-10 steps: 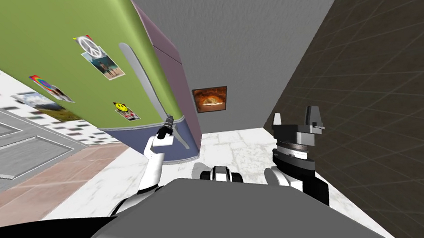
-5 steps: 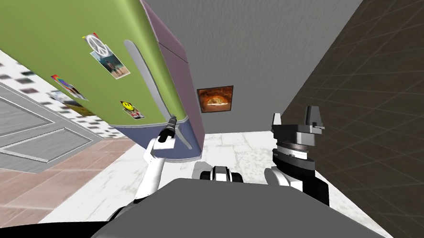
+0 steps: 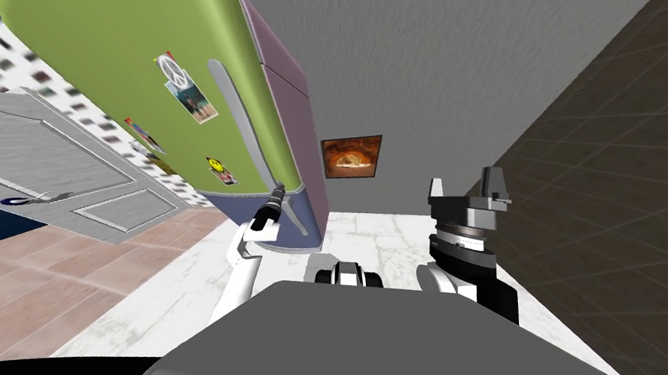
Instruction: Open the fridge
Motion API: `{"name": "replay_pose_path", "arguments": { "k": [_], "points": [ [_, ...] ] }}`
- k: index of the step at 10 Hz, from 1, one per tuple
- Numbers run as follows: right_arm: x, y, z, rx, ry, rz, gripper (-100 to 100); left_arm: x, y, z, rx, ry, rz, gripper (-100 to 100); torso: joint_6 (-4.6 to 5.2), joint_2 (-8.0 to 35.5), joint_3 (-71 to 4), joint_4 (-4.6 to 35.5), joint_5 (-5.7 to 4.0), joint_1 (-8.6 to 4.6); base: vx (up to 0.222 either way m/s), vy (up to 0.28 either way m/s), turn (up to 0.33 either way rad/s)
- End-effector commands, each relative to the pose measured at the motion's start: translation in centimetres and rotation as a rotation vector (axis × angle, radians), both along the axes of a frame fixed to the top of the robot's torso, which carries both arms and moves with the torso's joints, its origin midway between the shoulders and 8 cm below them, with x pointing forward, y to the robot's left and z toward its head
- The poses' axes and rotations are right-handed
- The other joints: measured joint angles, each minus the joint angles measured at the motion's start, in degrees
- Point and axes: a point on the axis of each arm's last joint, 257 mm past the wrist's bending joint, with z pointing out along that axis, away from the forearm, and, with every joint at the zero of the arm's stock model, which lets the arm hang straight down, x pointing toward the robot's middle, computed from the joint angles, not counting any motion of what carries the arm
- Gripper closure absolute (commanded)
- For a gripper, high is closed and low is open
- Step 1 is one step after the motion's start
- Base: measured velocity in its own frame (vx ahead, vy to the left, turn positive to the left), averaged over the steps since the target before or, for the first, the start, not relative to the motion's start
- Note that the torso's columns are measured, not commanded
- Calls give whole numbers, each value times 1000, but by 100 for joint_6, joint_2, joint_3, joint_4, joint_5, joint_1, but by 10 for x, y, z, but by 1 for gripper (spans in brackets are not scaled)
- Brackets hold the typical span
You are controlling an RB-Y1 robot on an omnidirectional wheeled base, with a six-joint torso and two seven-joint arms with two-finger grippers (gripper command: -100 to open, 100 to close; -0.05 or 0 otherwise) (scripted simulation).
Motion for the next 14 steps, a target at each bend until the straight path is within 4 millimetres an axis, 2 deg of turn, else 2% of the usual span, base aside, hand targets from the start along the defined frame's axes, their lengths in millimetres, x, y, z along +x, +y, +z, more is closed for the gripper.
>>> {"name": "replay_pose_path", "arguments": {
  "k": [1,2,3,4,5,6,7,8,9,14],
  "points": [
    [0,0,0,0,0,0,0,-14,-28,-4,-15,6,-52,100,9,7,2,8,-5,-6,106,-4,278],
    [0,0,0,0,0,0,0,-16,-32,8,-11,-17,-60,100,2,8,5,4,-3,-11,90,-13,150],
    [0,0,0,0,0,0,0,-23,-49,-3,-29,7,-90,100,17,9,5,1,-3,-16,105,-14,255],
    [0,0,0,0,0,0,0,-25,-53,9,-25,-18,-99,100,11,7,4,0,-4,-22,96,-22,137],
    [0,0,0,0,0,0,0,-25,-46,3,-25,-3,-90,100,23,8,3,4,-10,-30,36,-8,8],
    [0,0,0,0,0,0,0,-26,-57,7,-23,-9,-121,100,24,17,10,3,-6,-26,-88,113,-79],
    [0,0,0,0,0,0,0,-27,-68,10,-22,-13,-151,100,22,54,31,13,1,5,-204,275,-142],
    [0,0,0,0,0,0,0,-27,-68,10,-22,-13,-151,100,7,84,52,29,9,43,-226,226,-104],
    [0,0,0,0,0,0,0,-29,-79,12,-20,-17,-181,100,-23,67,42,36,6,38,-277,194,-64],
    [0,0,0,0,0,0,0,-41,-133,22,-22,-27,-333,100,-29,16,-1,62,-18,38,-294,306,-115]
  ]
}}
